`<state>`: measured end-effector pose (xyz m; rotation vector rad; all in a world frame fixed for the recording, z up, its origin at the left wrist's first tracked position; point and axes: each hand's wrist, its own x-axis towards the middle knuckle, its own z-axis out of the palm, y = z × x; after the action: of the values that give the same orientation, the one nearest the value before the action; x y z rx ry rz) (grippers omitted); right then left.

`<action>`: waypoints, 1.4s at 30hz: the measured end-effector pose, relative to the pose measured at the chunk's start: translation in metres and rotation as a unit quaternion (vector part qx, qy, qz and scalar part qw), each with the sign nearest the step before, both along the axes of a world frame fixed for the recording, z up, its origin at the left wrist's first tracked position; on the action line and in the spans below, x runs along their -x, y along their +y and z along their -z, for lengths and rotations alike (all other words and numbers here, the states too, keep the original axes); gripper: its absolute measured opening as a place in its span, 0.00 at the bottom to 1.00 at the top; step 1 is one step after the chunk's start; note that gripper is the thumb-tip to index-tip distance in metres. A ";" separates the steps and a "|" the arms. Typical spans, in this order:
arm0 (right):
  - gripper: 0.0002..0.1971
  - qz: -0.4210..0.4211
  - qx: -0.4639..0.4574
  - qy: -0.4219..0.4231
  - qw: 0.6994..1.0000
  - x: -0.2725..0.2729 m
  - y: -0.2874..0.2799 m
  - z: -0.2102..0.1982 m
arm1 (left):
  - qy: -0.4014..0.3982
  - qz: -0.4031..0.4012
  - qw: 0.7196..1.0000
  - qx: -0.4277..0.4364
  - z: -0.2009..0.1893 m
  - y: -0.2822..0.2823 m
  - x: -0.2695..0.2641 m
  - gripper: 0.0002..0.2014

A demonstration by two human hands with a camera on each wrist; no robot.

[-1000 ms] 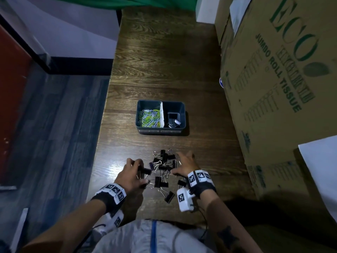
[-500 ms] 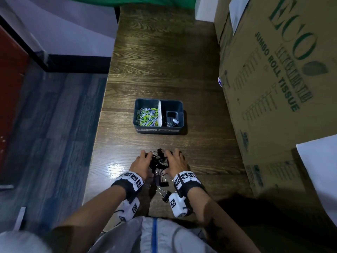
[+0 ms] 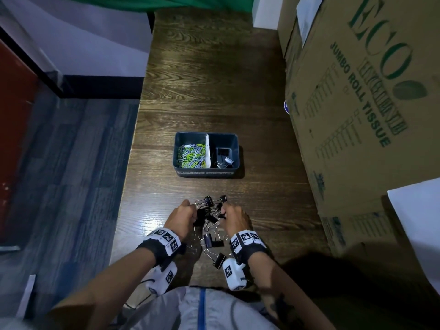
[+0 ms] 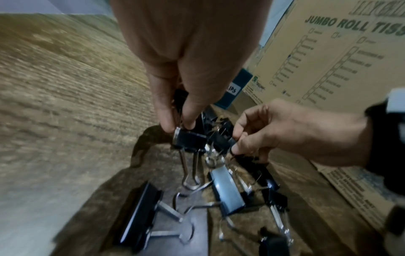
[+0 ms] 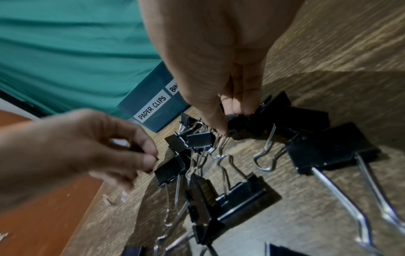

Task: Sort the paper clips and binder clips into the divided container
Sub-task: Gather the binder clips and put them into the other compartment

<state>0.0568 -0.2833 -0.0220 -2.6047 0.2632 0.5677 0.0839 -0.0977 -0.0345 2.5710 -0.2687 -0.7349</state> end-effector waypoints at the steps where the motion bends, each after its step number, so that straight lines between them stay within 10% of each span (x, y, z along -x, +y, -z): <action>1: 0.10 -0.002 0.001 0.002 1.000 0.000 0.000 -0.002 | -0.015 0.003 1.000 0.007 -0.005 0.000 -0.002 0.07; 13: 0.15 0.045 -0.006 0.005 0.999 -0.009 -0.002 -0.025 | -0.203 -0.043 0.959 0.191 -0.120 -0.065 -0.112 0.13; 22: 0.11 0.158 -0.111 -0.181 0.964 -0.093 -0.028 -0.092 | -0.156 0.019 0.987 0.015 -0.055 -0.035 -0.065 0.03; 26: 0.12 0.192 -0.105 -0.227 0.949 -0.111 -0.030 -0.101 | 0.030 0.058 0.995 -0.081 -0.014 -0.022 -0.043 0.43; 30: 0.17 0.119 -0.084 -0.094 0.985 -0.081 -0.039 -0.076 | 0.037 0.176 0.978 -0.107 0.001 -0.025 -0.026 0.64; 36: 0.62 0.012 -0.055 0.222 0.973 -0.021 -0.046 -0.019 | -0.009 0.277 0.939 -0.203 0.014 -0.034 -0.008 0.70; 42: 0.58 -0.065 0.048 0.151 0.985 0.004 -0.030 -0.005 | -0.029 0.236 0.960 -0.147 0.013 -0.033 -0.003 0.56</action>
<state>0.0528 -0.3136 -0.0168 -2.6344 0.2214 1.0238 0.0868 -0.1309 -0.0480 2.8436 -0.8754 -0.9247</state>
